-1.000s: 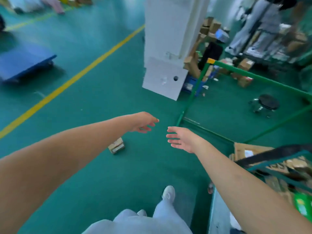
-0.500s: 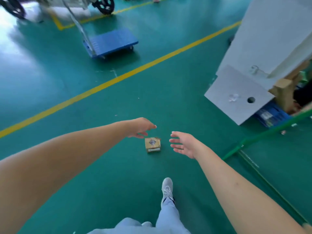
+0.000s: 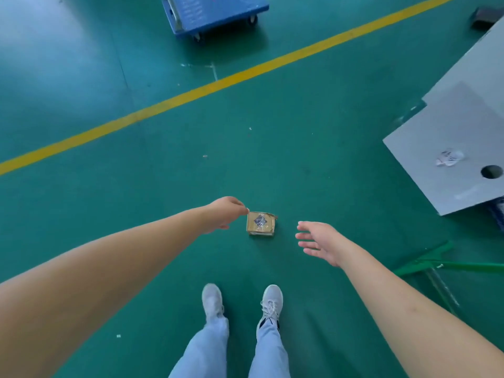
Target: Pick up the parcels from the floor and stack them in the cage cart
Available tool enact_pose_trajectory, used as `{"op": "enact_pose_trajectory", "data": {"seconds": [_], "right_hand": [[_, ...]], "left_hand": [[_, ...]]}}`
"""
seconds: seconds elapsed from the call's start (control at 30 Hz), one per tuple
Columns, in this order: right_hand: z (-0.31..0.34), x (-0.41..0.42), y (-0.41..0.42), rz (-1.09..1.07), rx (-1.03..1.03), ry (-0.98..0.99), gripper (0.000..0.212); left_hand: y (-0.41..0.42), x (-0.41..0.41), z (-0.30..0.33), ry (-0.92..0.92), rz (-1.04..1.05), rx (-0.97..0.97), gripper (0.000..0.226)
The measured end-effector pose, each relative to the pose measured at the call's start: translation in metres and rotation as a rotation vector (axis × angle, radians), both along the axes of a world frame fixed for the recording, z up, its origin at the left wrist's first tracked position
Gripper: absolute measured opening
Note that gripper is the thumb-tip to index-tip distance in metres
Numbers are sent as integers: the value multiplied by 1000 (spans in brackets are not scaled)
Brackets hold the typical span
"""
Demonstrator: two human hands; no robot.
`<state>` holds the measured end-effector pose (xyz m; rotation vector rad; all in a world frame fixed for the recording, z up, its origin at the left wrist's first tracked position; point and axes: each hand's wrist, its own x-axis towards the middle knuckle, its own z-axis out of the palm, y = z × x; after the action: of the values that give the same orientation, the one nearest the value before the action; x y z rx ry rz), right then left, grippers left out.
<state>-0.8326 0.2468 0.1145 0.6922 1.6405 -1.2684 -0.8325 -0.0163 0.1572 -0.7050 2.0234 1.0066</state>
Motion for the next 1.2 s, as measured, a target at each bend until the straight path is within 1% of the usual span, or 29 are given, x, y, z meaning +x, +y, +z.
{"op": "enact_pose_trajectory", "data": {"seconds": [0.17,0.37,0.43,0.57,0.7,0.8,0.9,0.97,1.1,1.2], "right_hand": [[-92,-29,-25,44,49,-51,36],[-223,-42,-60,31,98,-132,38],[-273,-45,-74,19,115,-157,39],[-364,-53,-94,19,136,-162,40],[-448,-59,-104,-7,174,-148,40],[-503,-66,-106,-42,200,-95,51],[-552,-74,-104,-82,233,-42,65],[-578,-76,-104,-112,231,-26,72],[-610,-75,-106,-170,125,-49,80],[-608,-69,-105,-225,104,-87,74]], "left_hand": [[-30,-28,-105,-93,33,31,38],[-62,-63,-239,-149,40,64,47],[-71,-72,-293,-176,56,78,51],[-82,-77,-398,-238,150,134,60],[-82,-68,-495,-304,212,147,70],[-76,-64,-559,-342,236,159,77],[-64,-64,-615,-325,220,143,78],[-57,-63,-643,-307,196,150,75],[-42,-63,-674,-303,205,204,49],[-32,-62,-668,-299,191,195,50]]}}
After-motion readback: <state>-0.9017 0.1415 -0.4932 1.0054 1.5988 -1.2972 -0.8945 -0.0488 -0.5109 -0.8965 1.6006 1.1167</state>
